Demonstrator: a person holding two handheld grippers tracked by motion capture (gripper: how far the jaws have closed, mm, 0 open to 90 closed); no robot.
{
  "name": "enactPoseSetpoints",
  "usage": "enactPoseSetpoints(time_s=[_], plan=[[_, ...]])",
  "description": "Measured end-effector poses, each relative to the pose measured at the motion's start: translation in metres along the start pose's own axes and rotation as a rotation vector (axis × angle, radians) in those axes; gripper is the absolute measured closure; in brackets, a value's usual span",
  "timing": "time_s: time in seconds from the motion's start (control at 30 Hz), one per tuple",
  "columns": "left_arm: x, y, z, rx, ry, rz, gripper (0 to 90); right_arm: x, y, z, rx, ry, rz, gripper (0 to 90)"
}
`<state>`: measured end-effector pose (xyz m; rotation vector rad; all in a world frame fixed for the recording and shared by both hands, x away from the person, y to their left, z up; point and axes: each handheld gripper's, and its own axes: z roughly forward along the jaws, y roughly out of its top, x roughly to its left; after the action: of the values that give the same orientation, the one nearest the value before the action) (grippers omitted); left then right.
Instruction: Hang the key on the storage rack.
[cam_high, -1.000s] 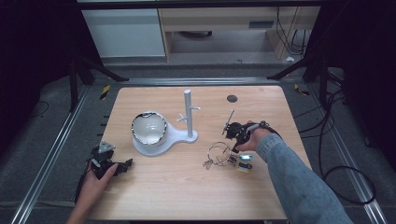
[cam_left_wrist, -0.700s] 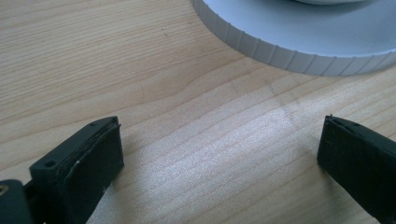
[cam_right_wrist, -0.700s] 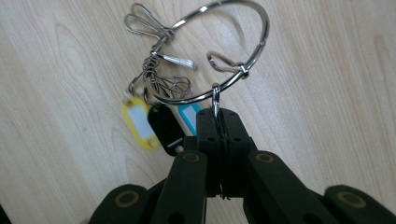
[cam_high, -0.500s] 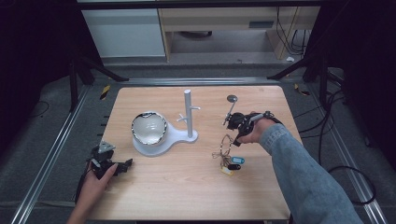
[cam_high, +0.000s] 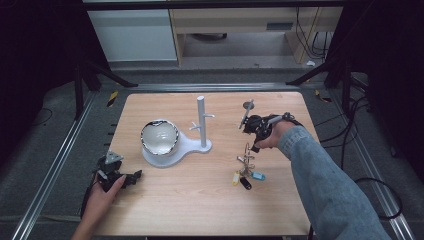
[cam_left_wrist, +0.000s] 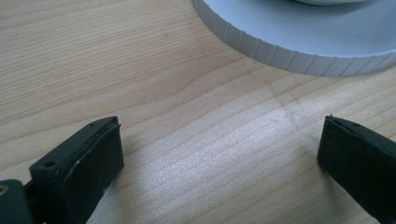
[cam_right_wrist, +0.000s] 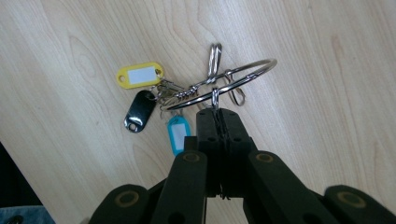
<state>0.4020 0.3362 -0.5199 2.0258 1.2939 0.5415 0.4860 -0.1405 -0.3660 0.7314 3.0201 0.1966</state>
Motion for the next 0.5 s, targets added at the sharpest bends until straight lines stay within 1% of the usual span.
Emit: enactPoseSetpoints(time_s=[0.07,0.3,0.33,0.4,0.5], plan=[[0.0,0.0,0.0,0.001,0.001,-0.002,0.0,0.0,0.002,-0.007,-0.008,-0.003,-0.004,88.4],[0.0,0.0,0.0,0.001,0.002,-0.002,0.0,0.0,0.007,-0.021,-0.012,-0.025,-0.013,88.4],[0.0,0.0,0.0,0.001,0.002,0.0,0.0,0.001,0.008,-0.024,-0.011,-0.029,-0.007,88.4],[0.0,0.0,0.0,0.002,0.001,0.0,0.0,0.0,0.009,-0.03,-0.02,-0.036,-0.015,88.4],[0.0,0.0,0.0,0.002,0.002,0.0,0.0,-0.001,0.012,-0.041,-0.035,-0.048,-0.011,88.4]])
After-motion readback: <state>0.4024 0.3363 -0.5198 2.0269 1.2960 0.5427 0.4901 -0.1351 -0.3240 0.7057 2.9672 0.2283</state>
